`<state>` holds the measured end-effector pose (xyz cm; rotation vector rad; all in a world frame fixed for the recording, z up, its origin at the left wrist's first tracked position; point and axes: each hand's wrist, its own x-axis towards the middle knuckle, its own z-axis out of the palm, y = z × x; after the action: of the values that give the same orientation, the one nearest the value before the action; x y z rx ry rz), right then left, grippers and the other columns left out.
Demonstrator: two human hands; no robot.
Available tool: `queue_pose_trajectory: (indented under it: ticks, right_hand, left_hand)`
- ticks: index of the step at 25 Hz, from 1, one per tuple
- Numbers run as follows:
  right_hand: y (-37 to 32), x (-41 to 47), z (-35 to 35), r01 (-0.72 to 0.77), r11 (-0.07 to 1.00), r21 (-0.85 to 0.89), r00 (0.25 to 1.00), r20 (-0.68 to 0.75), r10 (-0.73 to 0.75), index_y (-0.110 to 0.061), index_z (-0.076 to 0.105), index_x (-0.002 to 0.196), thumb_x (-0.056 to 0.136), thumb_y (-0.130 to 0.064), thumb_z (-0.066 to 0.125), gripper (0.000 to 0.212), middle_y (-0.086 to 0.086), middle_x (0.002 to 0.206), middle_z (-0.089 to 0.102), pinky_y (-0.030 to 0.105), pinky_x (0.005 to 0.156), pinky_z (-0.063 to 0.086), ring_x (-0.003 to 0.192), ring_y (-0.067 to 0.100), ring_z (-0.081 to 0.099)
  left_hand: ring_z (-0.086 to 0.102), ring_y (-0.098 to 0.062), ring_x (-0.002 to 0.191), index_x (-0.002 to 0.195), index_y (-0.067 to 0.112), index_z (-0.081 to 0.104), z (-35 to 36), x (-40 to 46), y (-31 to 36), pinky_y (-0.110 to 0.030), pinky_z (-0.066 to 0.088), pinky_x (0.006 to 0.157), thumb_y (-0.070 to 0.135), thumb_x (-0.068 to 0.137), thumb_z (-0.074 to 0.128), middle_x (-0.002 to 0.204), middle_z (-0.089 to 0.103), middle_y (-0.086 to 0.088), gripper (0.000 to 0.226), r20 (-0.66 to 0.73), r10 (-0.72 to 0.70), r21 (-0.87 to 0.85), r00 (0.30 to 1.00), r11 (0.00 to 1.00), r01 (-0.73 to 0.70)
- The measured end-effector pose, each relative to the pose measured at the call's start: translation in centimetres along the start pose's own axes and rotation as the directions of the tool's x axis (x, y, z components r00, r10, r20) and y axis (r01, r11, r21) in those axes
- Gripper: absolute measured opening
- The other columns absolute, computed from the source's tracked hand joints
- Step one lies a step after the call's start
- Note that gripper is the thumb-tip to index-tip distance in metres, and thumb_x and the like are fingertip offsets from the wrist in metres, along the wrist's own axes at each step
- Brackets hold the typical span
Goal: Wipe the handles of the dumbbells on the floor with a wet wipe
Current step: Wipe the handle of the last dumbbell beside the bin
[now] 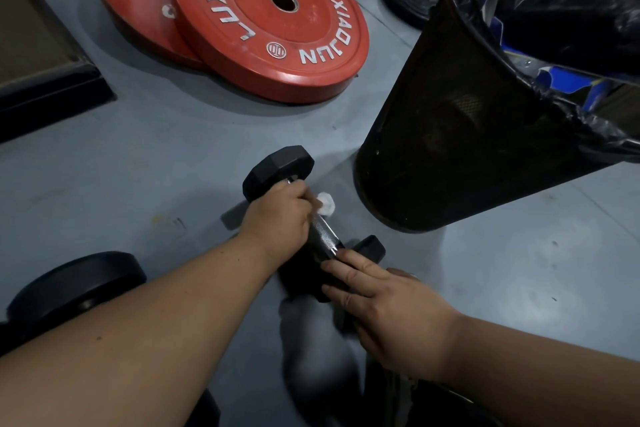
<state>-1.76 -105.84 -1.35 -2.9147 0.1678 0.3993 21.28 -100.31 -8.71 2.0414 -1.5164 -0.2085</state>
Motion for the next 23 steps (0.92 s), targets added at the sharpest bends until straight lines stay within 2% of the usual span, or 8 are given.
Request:
queue_pose_trajectory:
  ticks: [3,6,8,10,13,18,20,23]
  right_hand:
    - [0.2,-0.1,-0.1,0.014,1.0,0.004,1.0,-0.004,-0.014,-0.031,0.044,0.15,0.09,-0.036,0.04,0.059,-0.009,0.166,0.022,0.044,0.093,0.055,0.156,0.014,0.011]
    - [0.8,-0.1,-0.6,0.058,0.998,-0.012,0.998,-0.021,-0.058,-0.031,0.048,0.148,0.092,-0.035,0.039,0.057,-0.009,0.167,0.022,0.043,0.096,0.054,0.155,0.014,0.012]
    - [1.3,-0.3,-1.0,0.069,0.998,-0.011,0.997,-0.045,-0.07,-0.03,0.049,0.147,0.094,-0.033,0.039,0.055,-0.006,0.167,0.02,0.043,0.099,0.053,0.155,0.016,0.013]
    - [1.7,-0.5,-1.0,0.058,0.998,0.006,0.995,-0.078,-0.057,-0.028,0.051,0.147,0.095,-0.032,0.041,0.053,-0.004,0.167,0.021,0.044,0.1,0.053,0.155,0.017,0.015]
    - [1.8,-0.6,-0.6,0.047,0.999,0.026,0.993,-0.106,-0.044,-0.026,0.053,0.146,0.094,-0.031,0.043,0.052,-0.002,0.166,0.026,0.044,0.098,0.054,0.155,0.017,0.016]
    - [1.7,-0.6,-0.3,0.04,0.998,0.049,0.993,-0.115,-0.034,-0.024,0.052,0.147,0.094,-0.03,0.043,0.053,-0.002,0.166,0.027,0.045,0.099,0.053,0.156,0.017,0.012]
    - [1.7,-0.6,-0.1,0.038,0.998,0.051,0.993,-0.114,-0.032,-0.024,0.051,0.147,0.095,-0.031,0.043,0.054,-0.002,0.166,0.026,0.046,0.101,0.052,0.156,0.017,0.011]
    - [1.6,-0.6,0.0,0.037,0.998,0.059,0.993,-0.116,-0.03,-0.024,0.05,0.148,0.094,-0.031,0.042,0.054,-0.003,0.166,0.026,0.046,0.102,0.052,0.156,0.016,0.013]
  left_hand:
    - [0.06,-0.023,0.092,0.099,0.018,0.076,-0.4,0.4,-0.1,-0.038,0.056,0.066,0.014,0.084,0.065,0.098,0.062,0.006,0.019,-0.003,-0.047,0.029,0.999,0.998,0.047]
    - [0.058,-0.025,0.093,0.097,0.013,0.075,0.2,-0.1,0.7,-0.039,0.055,0.07,0.013,0.086,0.059,0.098,0.06,0.004,0.019,-0.009,-0.08,-0.005,0.997,0.997,0.08]
    - [0.059,-0.026,0.092,0.094,0.009,0.074,0.6,-0.6,0.8,-0.04,0.055,0.072,0.011,0.085,0.054,0.097,0.061,0.001,0.023,0.017,-0.02,-0.044,1.0,0.999,0.02]
    - [0.058,-0.028,0.087,0.089,0.005,0.074,0.9,-1.2,0.9,-0.04,0.055,0.072,0.009,0.083,0.048,0.093,0.061,-0.005,0.027,0.049,0.107,-0.059,0.993,0.993,-0.104]
    - [0.056,-0.029,0.086,0.094,0.004,0.072,0.7,-2.1,2.2,-0.038,0.053,0.074,0.016,0.085,0.042,0.095,0.062,-0.01,0.033,0.135,0.299,-0.054,0.945,0.954,-0.295]
    - [0.053,-0.028,0.1,0.108,0.01,0.067,-0.1,-1.2,3.0,-0.036,0.048,0.084,0.04,0.091,0.031,0.108,0.053,-0.009,0.05,0.357,0.265,-0.016,0.896,0.961,-0.278]
    - [0.052,-0.028,0.095,0.104,0.012,0.071,-0.2,-0.6,2.6,-0.037,0.048,0.08,0.042,0.091,0.023,0.105,0.055,-0.008,0.058,0.339,0.298,0.048,0.892,0.942,-0.333]
    - [0.052,-0.03,0.09,0.086,0.009,0.073,-0.7,-0.8,1.2,-0.042,0.049,0.074,0.029,0.089,0.036,0.103,0.06,-0.009,0.041,0.225,0.344,0.124,0.912,0.918,-0.377]
